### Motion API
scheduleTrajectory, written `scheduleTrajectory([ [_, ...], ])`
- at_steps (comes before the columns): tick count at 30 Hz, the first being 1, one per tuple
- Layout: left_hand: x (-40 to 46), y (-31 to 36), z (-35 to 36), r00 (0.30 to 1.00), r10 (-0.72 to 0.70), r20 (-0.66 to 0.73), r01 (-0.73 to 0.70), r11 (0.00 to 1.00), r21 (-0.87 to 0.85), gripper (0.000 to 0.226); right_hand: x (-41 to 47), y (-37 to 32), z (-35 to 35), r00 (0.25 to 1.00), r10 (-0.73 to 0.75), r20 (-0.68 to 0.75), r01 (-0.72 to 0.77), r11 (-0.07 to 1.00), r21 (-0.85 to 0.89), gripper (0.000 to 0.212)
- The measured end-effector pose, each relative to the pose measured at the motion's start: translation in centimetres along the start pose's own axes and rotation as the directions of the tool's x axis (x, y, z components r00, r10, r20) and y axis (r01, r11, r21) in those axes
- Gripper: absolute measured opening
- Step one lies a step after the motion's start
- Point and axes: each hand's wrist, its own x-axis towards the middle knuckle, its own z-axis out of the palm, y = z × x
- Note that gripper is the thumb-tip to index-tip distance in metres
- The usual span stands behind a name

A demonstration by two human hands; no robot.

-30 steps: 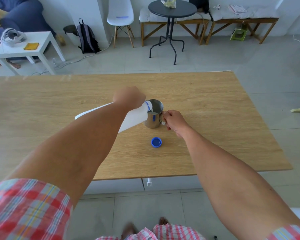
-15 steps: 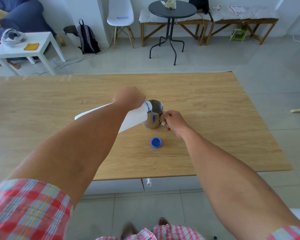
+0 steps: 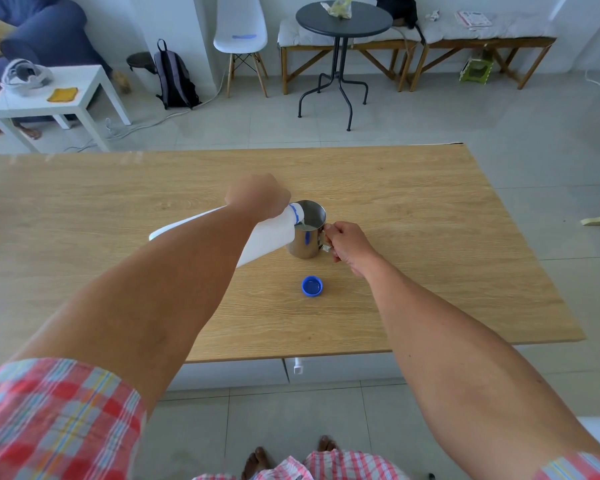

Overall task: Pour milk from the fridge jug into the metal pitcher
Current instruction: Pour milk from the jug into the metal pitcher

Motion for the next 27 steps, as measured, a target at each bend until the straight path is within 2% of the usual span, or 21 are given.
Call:
scheduleTrajectory([
  [27, 0.13, 0.08, 0.04, 1.000, -0.009, -0.001, 0.009, 1.000, 0.015, 0.029, 0.14, -0.01, 0.05, 1.000, 0.011, -0.001, -0.011, 1.000, -0.010, 0.036],
])
